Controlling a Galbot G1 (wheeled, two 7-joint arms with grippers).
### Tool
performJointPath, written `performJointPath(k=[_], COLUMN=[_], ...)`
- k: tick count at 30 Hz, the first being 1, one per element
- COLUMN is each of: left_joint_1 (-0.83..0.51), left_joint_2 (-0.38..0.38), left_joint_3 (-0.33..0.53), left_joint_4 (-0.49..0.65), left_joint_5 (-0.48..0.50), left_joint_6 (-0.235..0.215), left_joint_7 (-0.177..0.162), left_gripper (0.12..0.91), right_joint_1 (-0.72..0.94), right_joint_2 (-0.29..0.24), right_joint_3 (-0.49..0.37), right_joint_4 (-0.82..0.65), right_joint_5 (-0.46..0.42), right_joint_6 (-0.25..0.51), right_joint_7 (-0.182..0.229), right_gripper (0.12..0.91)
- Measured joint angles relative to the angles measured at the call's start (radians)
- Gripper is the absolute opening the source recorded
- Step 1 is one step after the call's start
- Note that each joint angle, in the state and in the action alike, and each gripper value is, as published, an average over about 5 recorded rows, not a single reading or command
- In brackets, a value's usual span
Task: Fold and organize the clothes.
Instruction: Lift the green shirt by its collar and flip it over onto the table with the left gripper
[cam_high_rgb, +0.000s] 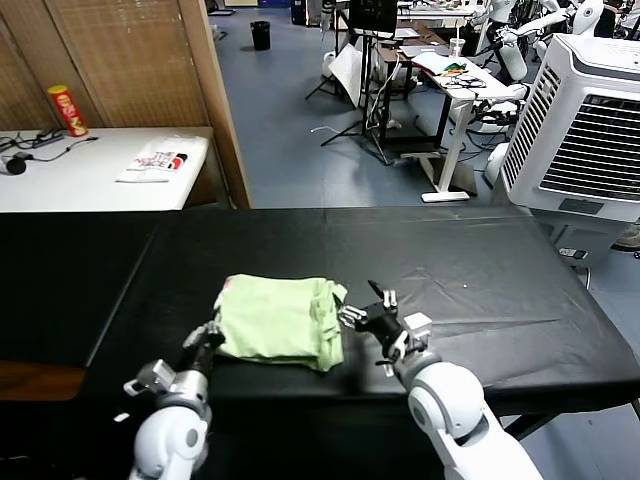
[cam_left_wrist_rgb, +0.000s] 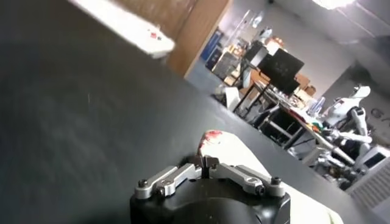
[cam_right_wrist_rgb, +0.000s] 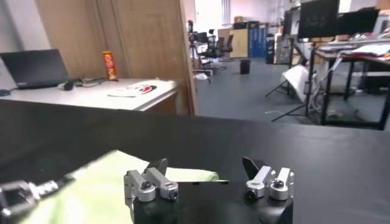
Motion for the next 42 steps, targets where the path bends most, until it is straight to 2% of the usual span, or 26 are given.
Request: performJointPath(k=[4, 17, 22, 26, 30, 33, 38, 42], left_joint_1=[0.001, 0.029, 0.047, 0.059, 0.065, 0.056, 0.025, -0.01], left_joint_2=[0.084, 0.368, 0.44, 0.458, 0.442, 0.412, 0.34, 0.277], left_joint_3=[-0.035, -0.2, -0.258, -0.272, -0.24, -0.181, -0.025, 0.111], left_joint_4=[0.01, -0.01, -0.033, -0.07, -0.138, -0.194, -0.257, -0.267], left_joint_5=[0.095, 0.208, 0.28, 0.337, 0.352, 0.351, 0.309, 0.292], left_joint_6=[0.0, 0.005, -0.001, 0.006, 0.046, 0.083, 0.136, 0.156], left_joint_7=[0.01, 0.003, -0.006, -0.022, -0.037, -0.045, -0.085, -0.107], left_gripper=[0.141, 0.141, 0.141, 0.141, 0.141, 0.141, 0.141, 0.141], right_joint_1=[-0.011, -0.022, -0.027, -0.035, -0.046, -0.058, -0.082, -0.103], right_joint_2=[0.005, 0.023, 0.035, 0.039, 0.036, 0.028, 0.009, -0.004], right_joint_3=[0.024, 0.039, 0.039, 0.038, 0.045, 0.057, 0.086, 0.111], right_joint_4=[-0.006, -0.025, -0.032, -0.033, -0.027, -0.016, 0.008, 0.026], right_joint_5=[-0.019, -0.054, -0.062, -0.065, -0.067, -0.066, -0.058, -0.039], right_joint_6=[0.002, 0.015, 0.021, 0.024, 0.028, 0.029, 0.029, 0.028], right_joint_7=[0.0, -0.007, -0.01, -0.014, -0.019, -0.021, -0.024, -0.025], right_gripper=[0.798, 0.798, 0.798, 0.798, 0.798, 0.798, 0.798, 0.798])
